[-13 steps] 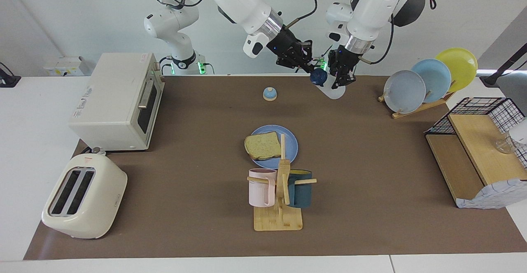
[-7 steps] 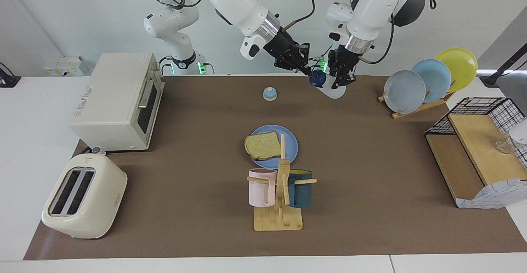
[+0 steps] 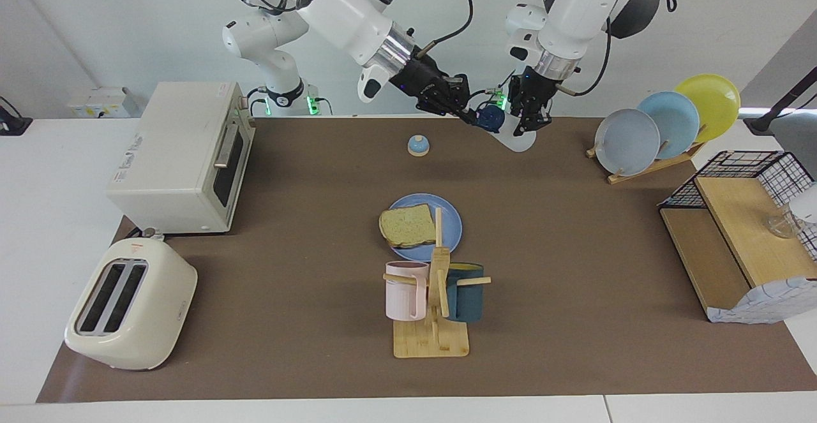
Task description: Put bread on plate and add seasoning
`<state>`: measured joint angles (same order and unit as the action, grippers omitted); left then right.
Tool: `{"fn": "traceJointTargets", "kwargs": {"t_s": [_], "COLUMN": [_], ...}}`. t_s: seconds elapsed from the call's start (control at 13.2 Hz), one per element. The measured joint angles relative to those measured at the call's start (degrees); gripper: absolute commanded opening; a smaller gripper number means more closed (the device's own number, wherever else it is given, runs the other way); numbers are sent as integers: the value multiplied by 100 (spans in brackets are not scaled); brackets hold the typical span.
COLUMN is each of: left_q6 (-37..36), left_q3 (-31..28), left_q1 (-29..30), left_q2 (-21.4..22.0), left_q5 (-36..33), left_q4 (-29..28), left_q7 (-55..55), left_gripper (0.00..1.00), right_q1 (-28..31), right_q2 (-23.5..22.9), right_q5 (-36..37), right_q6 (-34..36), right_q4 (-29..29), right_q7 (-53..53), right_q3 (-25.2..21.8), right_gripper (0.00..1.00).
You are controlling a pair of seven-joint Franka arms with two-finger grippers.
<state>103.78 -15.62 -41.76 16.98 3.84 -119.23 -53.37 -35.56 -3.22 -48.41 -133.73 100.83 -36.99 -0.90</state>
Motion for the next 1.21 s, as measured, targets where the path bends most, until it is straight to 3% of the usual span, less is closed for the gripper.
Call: {"fn": "traceJointTargets", "kwargs": {"t_s": [0.23,0.45,0.61,0.91,1.21], "left_q6": [-7,107,260,395,428], "left_q3": [-25,-37,-55,-40,34], "left_q1": [3,7,13,8,-20], "left_q2": [0,-3,-39,-557,-1129], "left_q5": [-3,-4,-66,-512,-995], "left_q4": [-43,-44,-39,357,747], "left_q7": [0,66,133,445,710], "left_gripper": [0,0,0,0,0], "right_q1": [170,731,1365,2867,2896], "right_q2": [69,157,202,12,-56], "right_q5": [636,2611,3542,4496,4887], "right_q6": [291,1371,2377,4334,4846], "right_q4": [104,145,36,-1181,-1268], "right_q7": [246,555,1347,2952,2968], "right_q3": [-44,-62,-90,-136,-63], "right_gripper": [100,100,100,100,100]}}
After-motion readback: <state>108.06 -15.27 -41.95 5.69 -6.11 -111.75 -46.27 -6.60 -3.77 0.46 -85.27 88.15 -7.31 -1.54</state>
